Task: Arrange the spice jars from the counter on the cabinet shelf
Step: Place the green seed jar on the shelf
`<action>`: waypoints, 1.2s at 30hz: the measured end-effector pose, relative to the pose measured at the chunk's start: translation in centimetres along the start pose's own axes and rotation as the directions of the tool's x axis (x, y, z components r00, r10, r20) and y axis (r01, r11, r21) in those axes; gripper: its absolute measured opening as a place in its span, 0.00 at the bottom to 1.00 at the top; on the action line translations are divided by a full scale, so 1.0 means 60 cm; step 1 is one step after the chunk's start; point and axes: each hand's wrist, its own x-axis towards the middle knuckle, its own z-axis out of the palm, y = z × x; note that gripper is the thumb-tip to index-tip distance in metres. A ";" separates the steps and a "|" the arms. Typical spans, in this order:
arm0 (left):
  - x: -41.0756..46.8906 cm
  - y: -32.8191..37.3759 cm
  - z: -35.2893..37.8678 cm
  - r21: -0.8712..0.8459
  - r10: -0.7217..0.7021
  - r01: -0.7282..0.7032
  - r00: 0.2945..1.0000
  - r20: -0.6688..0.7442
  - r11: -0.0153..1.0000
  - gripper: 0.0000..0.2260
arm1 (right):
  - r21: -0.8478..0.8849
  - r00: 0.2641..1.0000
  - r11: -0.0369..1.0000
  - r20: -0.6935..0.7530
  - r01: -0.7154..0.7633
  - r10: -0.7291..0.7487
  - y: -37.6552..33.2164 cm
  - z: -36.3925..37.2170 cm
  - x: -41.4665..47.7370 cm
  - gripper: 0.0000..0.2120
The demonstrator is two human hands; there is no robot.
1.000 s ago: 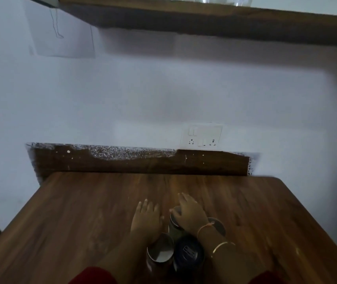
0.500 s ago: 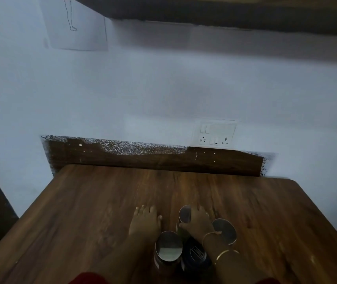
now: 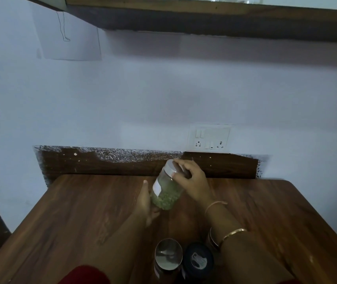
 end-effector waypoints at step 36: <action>-0.223 0.131 0.188 -0.271 0.827 -0.789 0.559 0.056 0.552 0.07 | 0.810 0.984 0.580 0.022 0.088 -0.179 -0.282 -0.069 0.067 0.23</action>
